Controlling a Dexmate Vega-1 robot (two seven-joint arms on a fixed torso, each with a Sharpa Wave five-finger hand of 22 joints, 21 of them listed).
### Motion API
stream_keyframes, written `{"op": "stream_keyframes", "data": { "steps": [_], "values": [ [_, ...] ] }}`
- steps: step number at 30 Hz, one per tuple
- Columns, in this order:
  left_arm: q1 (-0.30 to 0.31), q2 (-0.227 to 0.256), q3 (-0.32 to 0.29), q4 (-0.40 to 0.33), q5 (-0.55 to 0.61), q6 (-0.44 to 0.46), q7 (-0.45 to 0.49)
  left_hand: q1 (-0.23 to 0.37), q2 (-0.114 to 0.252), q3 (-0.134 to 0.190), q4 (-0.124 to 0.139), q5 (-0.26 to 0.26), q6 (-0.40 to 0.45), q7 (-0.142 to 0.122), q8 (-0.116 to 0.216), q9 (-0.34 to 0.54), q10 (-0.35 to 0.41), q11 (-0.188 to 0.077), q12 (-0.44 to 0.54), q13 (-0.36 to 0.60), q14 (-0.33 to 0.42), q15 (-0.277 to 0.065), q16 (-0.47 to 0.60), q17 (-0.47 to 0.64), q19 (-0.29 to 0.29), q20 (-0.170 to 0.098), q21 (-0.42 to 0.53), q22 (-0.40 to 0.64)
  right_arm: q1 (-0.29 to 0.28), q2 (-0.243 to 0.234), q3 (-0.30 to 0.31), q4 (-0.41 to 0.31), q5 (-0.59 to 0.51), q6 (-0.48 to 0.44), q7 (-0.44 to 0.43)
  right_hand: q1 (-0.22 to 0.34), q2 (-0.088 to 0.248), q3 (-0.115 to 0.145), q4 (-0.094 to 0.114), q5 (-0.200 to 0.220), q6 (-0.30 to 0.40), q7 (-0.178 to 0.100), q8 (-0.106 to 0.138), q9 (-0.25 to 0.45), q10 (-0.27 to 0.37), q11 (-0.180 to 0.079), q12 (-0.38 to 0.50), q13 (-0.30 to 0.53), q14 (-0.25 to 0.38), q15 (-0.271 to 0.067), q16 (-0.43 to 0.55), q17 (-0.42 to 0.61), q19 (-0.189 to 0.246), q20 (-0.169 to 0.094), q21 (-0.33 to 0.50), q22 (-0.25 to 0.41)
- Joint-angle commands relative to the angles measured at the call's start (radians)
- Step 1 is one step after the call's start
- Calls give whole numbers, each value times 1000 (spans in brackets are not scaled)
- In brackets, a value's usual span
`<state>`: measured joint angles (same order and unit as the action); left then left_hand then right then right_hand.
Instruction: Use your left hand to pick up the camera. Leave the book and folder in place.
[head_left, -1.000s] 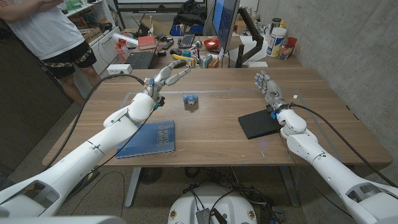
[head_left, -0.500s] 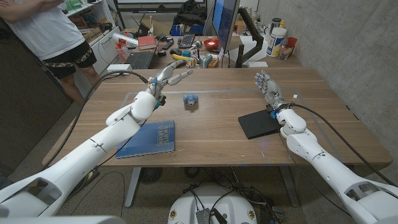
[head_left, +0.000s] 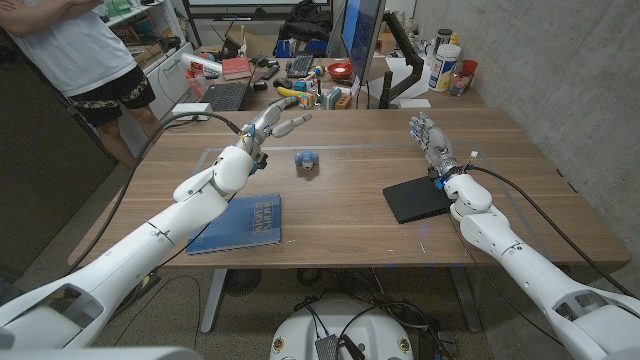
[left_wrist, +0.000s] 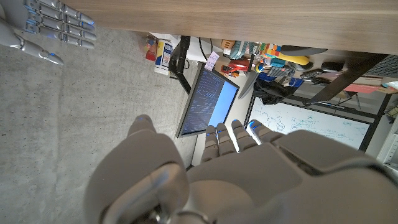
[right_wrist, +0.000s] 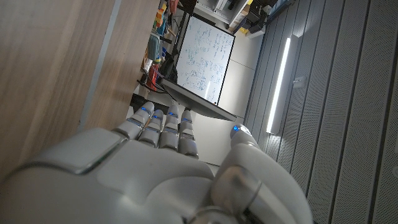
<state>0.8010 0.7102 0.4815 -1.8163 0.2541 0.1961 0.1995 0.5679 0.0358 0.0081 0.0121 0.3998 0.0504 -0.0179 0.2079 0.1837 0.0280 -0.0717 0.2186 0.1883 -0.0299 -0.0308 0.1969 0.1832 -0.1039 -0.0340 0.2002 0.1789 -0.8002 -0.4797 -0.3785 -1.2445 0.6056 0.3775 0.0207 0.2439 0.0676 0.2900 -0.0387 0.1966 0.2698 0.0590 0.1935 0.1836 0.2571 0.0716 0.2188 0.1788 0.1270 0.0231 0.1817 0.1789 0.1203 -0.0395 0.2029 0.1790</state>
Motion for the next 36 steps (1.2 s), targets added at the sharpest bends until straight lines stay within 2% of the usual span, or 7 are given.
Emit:
{"op": "stream_keyframes", "data": {
  "steps": [1, 22, 24, 25, 27, 29, 36],
  "values": [
    [-13, -10, 15, 5, 38, 18, -13, 13, 1, 0, -9, 7, 11, 3, 8, 5, 8, -5, 6, 5, 10, -12, 6, 2, 8, -12, 10, 4, 8, 6, 1, 16, 1, 8, 6, 1, -1, 4, -3, 4, 6, 0, 0, 2, 5, 2, -2, 5, 5, 0, 5, 2, -3, -2, -1, 5],
    [-35, 2, 49, 17, 115, 36, -52, 26, 3, -2, -15, 7, 22, -10, 9, 6, 22, -16, 7, 6, 17, -19, 4, 3, 14, -7, 11, 5, -6, 7, -2, -3, -5, 2, -14, -1, 0, 2, -5, 4, 5, 3, -1, 2, 2, 1, -4, 5, 3, 2, 3, 2, -8, -3, -3, 5],
    [-40, 5, 55, 16, 128, 40, -58, 29, 3, -2, -16, 7, 25, -17, 9, 6, 22, -19, 6, 6, 19, -21, 4, 3, 16, -1, 11, 5, -7, 8, -1, -4, -5, 4, -16, -1, 0, 2, -5, 4, 5, 2, -1, 2, 1, 0, -5, 5, 1, 3, 3, 2, -9, -3, -3, 5],
    [-43, 6, 58, 15, 134, 42, -62, 33, 4, -2, -17, 8, 25, -18, 8, 6, 23, -20, 6, 6, 19, -21, 3, 3, 19, 16, 12, 5, -8, 8, -1, -4, -5, 5, -17, -1, 0, 2, -5, 4, 4, 3, -1, 2, 1, 0, -5, 5, 1, 3, 3, 2, -9, -3, -3, 5],
    [-46, 4, 61, 16, 142, 45, -64, 36, 4, -2, -19, 8, 25, -22, 7, 6, 28, -24, 7, 6, 22, -23, 3, 3, 29, 21, 16, 5, -9, 8, 0, -6, -5, 5, -20, -1, 0, 2, -5, 4, 4, 3, -1, 2, 1, -3, -5, 5, 1, 3, 3, 2, -9, -3, -3, 5],
    [-50, 4, 66, 17, 154, 48, -69, 42, 5, -3, -22, 8, 27, -26, 7, 6, 32, -22, 7, 7, 24, -23, 3, 3, 46, 45, 21, 5, -9, 8, 1, -7, -6, 6, -21, -1, 0, 2, -5, 4, 5, 3, -1, 2, 1, 1, -5, 5, 1, 3, 3, 2, -10, -2, -4, 5],
    [-59, -1, 88, 23, 200, 69, -77, 51, 5, -4, -26, 9, 33, -32, 7, 6, 38, -28, 7, 7, 34, -22, 5, 4, 71, 64, 29, 5, -7, 9, 1, -4, -4, 3, -22, -1, 0, 2, -6, 5, 4, 3, -1, 2, 3, 1, -5, 5, 0, 3, 3, 2, -11, -1, -4, 5]
  ]
}}
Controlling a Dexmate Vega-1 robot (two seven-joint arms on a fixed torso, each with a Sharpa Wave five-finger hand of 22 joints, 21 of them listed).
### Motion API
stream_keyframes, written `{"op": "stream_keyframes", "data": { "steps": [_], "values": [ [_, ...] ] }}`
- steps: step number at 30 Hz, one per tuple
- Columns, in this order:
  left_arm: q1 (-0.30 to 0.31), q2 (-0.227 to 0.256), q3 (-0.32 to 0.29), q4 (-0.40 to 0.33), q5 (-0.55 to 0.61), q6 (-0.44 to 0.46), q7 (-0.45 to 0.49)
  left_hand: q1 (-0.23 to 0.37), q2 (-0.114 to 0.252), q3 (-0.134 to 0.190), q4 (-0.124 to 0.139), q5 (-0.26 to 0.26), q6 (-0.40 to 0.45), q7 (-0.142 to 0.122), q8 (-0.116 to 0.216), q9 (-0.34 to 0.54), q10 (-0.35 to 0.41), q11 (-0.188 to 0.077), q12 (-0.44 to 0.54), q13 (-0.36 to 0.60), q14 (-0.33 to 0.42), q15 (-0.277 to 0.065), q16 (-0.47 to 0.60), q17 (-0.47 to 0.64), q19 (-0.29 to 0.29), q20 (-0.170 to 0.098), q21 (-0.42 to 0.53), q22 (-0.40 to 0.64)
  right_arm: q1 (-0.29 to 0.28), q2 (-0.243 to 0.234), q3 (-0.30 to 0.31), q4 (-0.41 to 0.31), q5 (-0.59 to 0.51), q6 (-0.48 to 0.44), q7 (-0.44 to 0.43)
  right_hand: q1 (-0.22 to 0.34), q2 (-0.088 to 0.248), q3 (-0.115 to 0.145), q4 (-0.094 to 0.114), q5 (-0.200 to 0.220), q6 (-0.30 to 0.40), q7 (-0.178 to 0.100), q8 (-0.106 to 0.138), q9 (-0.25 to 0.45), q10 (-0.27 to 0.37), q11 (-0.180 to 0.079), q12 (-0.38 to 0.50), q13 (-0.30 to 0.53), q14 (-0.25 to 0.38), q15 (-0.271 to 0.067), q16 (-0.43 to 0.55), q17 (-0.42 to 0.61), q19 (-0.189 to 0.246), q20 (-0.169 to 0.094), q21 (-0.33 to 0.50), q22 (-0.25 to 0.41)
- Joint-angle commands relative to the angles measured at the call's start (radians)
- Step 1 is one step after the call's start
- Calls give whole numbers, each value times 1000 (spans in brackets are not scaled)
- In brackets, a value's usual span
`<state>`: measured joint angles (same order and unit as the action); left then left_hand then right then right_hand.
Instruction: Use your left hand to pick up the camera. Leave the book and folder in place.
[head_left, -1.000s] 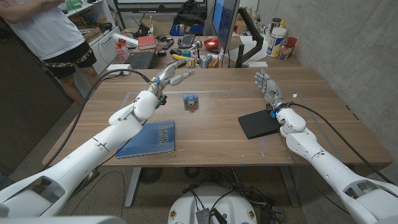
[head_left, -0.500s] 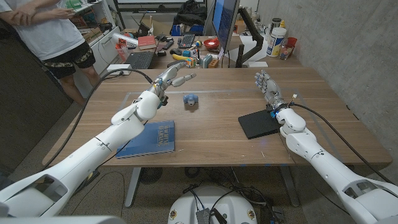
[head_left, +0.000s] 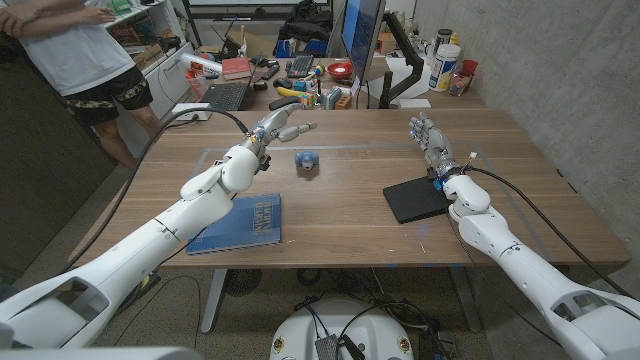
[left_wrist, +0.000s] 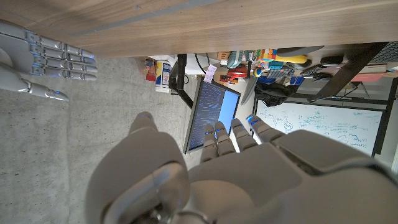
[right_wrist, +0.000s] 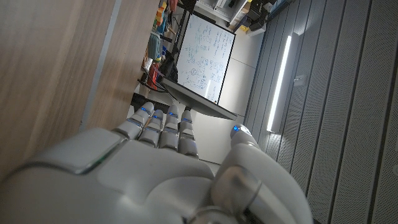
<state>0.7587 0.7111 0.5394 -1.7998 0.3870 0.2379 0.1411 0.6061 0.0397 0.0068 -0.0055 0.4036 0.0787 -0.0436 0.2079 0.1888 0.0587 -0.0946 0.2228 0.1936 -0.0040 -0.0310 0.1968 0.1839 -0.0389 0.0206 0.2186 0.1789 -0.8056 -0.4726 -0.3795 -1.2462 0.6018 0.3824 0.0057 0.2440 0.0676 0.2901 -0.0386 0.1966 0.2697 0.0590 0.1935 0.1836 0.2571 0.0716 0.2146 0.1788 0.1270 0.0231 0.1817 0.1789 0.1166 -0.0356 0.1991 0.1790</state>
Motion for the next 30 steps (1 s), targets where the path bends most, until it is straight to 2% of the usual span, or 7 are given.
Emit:
{"op": "stream_keyframes", "data": {
  "steps": [1, 6, 8, 17, 30],
  "values": [
    [-19, -2, 33, 7, 73, 30, -22, 14, 1, -3, -9, 5, 9, -9, 8, 1, 9, -5, 3, 2, 12, -20, 6, 3, 9, 11, 11, 6, -1, 2, 2, -1, 0, -2, -6, -1, 0, 2, -6, 5, 4, 3, -1, 2, 3, 1, 0, 5, 0, 4, 3, 2, -8, -6, 0, 5],
    [-23, -2, 45, 2, 107, 48, -31, 22, 0, -3, -13, 6, 15, -13, 9, 1, 21, -7, 6, 2, 24, -24, 9, 4, 25, 19, 15, 6, 4, 6, 1, 5, 1, 2, -2, -2, 0, 1, -7, 5, 4, 2, -1, 2, 1, 1, -1, 5, 0, 4, 3, 2, -8, -6, 0, 6],
    [-23, 0, 46, -2, 115, 52, -37, 30, -2, -4, -17, 7, 20, -15, 9, 1, 28, -10, 6, 3, 31, -25, 10, 4, 44, 45, 21, 6, 4, 5, 1, 2, 2, -2, -2, -2, 0, 1, -7, 5, 5, 2, -1, 2, 0, 0, -2, 5, 0, 3, 3, 2, -8, -5, 0, 6],
    [-27, 8, 54, -13, 152, 71, -69, 47, -6, -7, -27, 9, 21, -22, 6, 2, 36, -15, 6, 4, 58, -22, 15, 6, 76, 85, 29, 8, 8, 2, -3, -6, -6, -10, -7, -2, 0, 1, -8, 5, 4, 1, -1, 2, 1, -1, -1, 5, 0, 4, 3, 2, -9, -6, 0, 6],
    [-46, 7, 76, -5, 209, 77, -104, 65, -10, -9, -36, 12, 47, -32, 13, 2, 76, -26, 16, 5, 91, -30, 22, 8, 97, 89, 32, 9, 21, 17, -5, 21, -5, 6, 2, -4, 0, -1, -8, 5, 4, 0, -1, 2, 0, 1, -2, 5, -1, 3, 3, 3, -10, -5, 0, 6]
  ]
}}
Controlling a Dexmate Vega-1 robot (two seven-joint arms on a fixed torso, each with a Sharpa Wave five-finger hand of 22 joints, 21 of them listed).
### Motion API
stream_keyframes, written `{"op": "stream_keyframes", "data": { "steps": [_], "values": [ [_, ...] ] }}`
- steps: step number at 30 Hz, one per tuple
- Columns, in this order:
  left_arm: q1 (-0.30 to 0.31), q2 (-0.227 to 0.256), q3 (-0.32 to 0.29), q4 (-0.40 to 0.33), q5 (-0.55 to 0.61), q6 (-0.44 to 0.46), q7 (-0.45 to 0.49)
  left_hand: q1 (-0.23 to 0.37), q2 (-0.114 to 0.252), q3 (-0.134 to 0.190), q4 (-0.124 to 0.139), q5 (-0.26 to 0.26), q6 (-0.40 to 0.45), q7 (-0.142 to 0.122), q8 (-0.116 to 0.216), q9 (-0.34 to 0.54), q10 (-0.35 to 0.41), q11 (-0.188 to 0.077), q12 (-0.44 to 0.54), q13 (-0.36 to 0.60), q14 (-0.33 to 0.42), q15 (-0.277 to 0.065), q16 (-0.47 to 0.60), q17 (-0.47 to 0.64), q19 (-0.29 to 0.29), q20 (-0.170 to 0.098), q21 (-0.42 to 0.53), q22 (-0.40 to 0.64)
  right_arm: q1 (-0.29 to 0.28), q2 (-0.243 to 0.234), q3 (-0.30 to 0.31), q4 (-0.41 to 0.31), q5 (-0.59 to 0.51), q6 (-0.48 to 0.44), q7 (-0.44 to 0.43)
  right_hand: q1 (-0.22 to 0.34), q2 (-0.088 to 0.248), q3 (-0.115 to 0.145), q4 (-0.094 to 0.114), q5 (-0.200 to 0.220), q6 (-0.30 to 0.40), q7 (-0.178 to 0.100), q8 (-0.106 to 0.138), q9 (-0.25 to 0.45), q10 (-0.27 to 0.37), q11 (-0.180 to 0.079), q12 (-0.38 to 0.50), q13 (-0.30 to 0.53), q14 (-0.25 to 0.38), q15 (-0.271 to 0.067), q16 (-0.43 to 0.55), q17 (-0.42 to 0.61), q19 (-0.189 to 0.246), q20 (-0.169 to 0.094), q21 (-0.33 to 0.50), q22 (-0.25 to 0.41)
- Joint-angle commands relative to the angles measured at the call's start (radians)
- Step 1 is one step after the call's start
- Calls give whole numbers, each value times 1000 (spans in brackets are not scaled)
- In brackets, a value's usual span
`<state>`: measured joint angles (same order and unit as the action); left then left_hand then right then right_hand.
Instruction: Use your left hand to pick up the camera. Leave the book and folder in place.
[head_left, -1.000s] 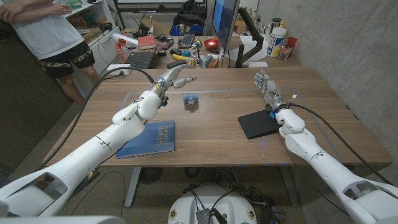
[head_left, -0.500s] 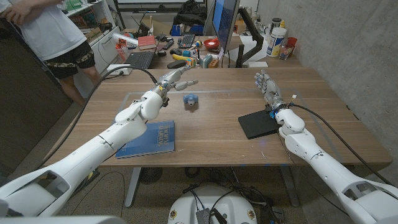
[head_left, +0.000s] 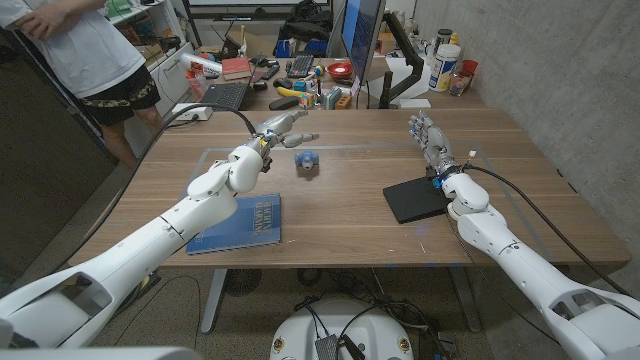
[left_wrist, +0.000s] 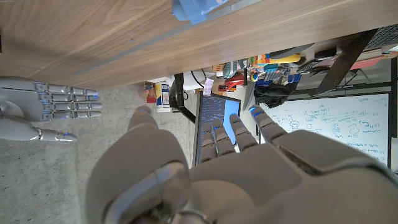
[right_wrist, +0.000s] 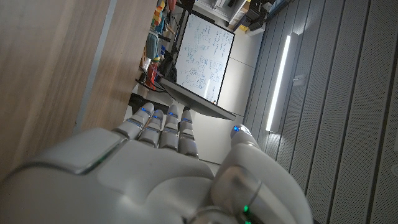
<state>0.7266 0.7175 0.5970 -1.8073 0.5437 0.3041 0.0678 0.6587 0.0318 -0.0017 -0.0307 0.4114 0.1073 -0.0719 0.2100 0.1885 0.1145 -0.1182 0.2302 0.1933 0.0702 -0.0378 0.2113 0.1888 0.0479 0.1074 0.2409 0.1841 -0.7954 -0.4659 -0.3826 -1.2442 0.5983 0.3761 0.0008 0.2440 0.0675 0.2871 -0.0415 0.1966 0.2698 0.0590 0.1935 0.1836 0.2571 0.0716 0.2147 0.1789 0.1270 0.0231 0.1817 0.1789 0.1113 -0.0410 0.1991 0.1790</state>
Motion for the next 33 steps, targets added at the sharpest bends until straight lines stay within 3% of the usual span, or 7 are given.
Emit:
{"op": "stream_keyframes", "data": {
  "steps": [1, 6, 10, 16, 33],
  "values": [
    [-15, 1, 19, 3, 57, 11, -33, 14, -2, -1, -11, 4, 21, -5, 12, 3, 24, -1, 10, 5, 18, -24, 8, 3, 12, 1, 10, 4, 11, 11, -2, 20, -1, 14, 7, -4, 0, 2, -5, 5, 4, 0, -1, 2, 0, 2, -2, 5, -1, 4, 3, 3, -5, 1, 0, 6],
    [-21, 3, 24, 2, 78, 15, -46, 18, -2, -2, -13, 5, 36, -7, 16, 3, 32, -5, 11, 6, 28, -25, 9, 3, 22, 3, 12, 4, 17, 15, 0, 26, 0, 19, 6, -5, 0, 2, -6, 5, 4, 0, -1, 2, -1, 1, -3, 5, -1, 5, 3, 3, -5, 0, 0, 6],
    [-27, 2, 25, 1, 86, 16, -63, 33, -3, -7, -19, 7, 50, -15, 14, 4, 82, -2, 23, 8, 84, -27, 22, 6, 83, 57, 28, 4, 21, 19, 0, 31, 0, 22, 5, -5, 0, 2, -6, 5, 4, 1, -1, 2, 0, 0, -3, 5, -2, 4, 3, 3, -6, 0, 0, 6],
    [-28, 7, 28, -6, 105, 22, -82, 41, -4, -10, -22, 8, 53, -23, 13, 4, 83, -5, 20, 9, 87, -28, 19, 6, 118, 81, 37, 3, 22, 21, -4, 31, 0, 16, 7, -5, 0, 1, -6, 5, 3, 1, -1, 2, 2, 1, -2, 5, -2, 3, 3, 3, -7, 1, 0, 6],
    [-39, 19, 56, -26, 202, 43, -152, 54, -9, -16, -29, 10, 80, -47, 18, 5, 100, -23, 19, 12, 113, -30, 21, 9, 167, 100, 46, 2, 31, 25, -5, 35, 1, 20, 16, -5, -2, 0, -9, 6, 3, 1, -1, 2, -1, 0, -4, 5, -3, 5, 3, 2, -11, 3, -1, 5]
  ]
}}
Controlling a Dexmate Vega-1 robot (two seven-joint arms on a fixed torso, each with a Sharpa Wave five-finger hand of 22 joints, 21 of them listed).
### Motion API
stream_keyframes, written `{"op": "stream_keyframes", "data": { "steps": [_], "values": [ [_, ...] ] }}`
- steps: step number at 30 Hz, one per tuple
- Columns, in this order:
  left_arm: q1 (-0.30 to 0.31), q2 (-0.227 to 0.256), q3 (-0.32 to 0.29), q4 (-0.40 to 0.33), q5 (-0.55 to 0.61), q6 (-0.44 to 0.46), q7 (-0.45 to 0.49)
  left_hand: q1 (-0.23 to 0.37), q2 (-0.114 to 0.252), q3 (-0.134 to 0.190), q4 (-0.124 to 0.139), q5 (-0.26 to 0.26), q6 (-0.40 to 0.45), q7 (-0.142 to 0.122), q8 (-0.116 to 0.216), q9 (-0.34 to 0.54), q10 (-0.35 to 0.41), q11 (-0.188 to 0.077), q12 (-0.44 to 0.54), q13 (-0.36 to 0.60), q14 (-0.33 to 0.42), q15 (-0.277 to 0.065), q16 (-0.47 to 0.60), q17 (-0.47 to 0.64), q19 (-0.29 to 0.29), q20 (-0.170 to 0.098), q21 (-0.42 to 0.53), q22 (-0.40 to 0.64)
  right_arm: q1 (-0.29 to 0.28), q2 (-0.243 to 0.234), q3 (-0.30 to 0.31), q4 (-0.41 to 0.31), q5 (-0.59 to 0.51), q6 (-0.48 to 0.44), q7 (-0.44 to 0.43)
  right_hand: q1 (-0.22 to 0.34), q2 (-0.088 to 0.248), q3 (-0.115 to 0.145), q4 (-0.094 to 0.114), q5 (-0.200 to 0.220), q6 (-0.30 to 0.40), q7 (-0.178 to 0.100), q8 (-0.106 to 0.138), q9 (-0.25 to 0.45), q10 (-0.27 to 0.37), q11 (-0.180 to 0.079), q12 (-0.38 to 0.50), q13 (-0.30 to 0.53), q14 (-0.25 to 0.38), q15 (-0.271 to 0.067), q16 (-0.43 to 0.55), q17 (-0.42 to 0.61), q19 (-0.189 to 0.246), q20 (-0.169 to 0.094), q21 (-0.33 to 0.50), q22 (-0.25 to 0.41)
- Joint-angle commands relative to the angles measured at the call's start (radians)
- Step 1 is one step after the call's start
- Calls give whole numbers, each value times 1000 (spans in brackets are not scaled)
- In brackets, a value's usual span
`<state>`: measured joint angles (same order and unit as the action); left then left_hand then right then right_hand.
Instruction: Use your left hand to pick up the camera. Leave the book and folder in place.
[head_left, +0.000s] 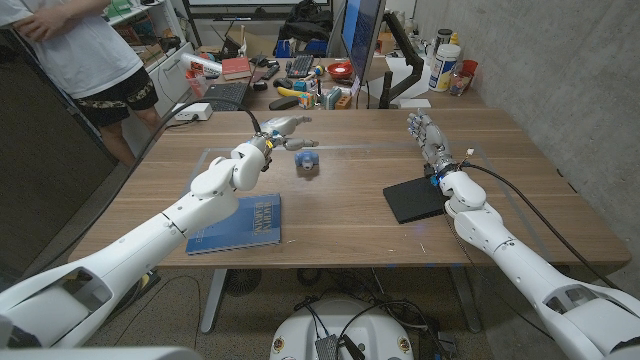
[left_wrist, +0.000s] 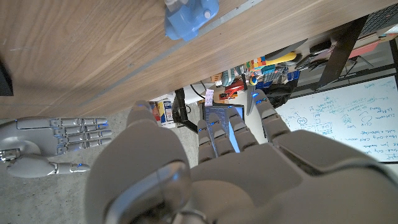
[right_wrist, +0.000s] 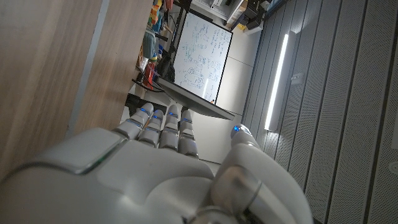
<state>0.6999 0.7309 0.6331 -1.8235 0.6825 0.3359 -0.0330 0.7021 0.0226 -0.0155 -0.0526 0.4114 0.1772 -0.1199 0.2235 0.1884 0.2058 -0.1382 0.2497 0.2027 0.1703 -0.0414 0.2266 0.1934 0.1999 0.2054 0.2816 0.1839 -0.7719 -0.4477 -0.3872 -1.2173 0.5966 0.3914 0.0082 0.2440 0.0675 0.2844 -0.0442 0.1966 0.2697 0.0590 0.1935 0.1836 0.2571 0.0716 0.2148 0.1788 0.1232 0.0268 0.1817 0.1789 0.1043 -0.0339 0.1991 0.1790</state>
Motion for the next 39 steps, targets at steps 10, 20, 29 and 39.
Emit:
{"op": "stream_keyframes", "data": {
  "steps": [10, 20, 29, 39],
  "values": [
    [-25, 9, 33, -15, 113, 9, -102, 16, -3, -5, -9, 10, 16, -3, 5, 6, 2, -10, -6, 3, 8, -26, 1, 5, 13, 6, 0, 2, 13, 14, 2, 29, 7, 16, 14, -3, -4, 1, -10, 7, 2, 1, -2, 2, -2, 3, -4, 6, 1, 2, 2, 2, -5, -3, -1, 5],
    [-25, 18, 29, -26, 142, 5, -149, 22, -14, -11, -15, 11, 25, -1, 6, 6, -6, -7, -12, 4, 4, -23, -4, 5, 6, 7, -8, 1, 10, 15, 3, 27, 8, 15, 10, -3, -6, 0, -12, 8, 1, 1, -2, 2, -3, 2, -5, 6, 0, 2, 2, 2, -7, -1, -1, 5],
    [-23, 24, 27, -26, 166, 4, -181, 28, -23, -15, -20, 13, 24, -1, 4, 6, -13, -14, -16, 5, 3, -22, -7, 6, 1, 7, -14, 1, 8, 16, 2, 24, 6, 15, 6, -2, -8, -1, -13, 8, 2, -1, -1, 2, -4, 1, -5, 6, 1, 2, 3, 2, -8, 0, -1, 5],
    [-24, 24, 22, -13, 173, -15, -193, 38, -29, -17, -25, 15, 28, -14, 4, 7, -11, -18, -16, 6, 5, -24, -8, 6, 2, 6, -17, 1, 6, 17, 3, 23, 6, 18, 4, -4, -10, -3, -14, 9, 2, -3, -1, 2, -3, 1, -5, 6, 0, 2, 3, 2, -8, 0, -1, 5]
  ]
}}
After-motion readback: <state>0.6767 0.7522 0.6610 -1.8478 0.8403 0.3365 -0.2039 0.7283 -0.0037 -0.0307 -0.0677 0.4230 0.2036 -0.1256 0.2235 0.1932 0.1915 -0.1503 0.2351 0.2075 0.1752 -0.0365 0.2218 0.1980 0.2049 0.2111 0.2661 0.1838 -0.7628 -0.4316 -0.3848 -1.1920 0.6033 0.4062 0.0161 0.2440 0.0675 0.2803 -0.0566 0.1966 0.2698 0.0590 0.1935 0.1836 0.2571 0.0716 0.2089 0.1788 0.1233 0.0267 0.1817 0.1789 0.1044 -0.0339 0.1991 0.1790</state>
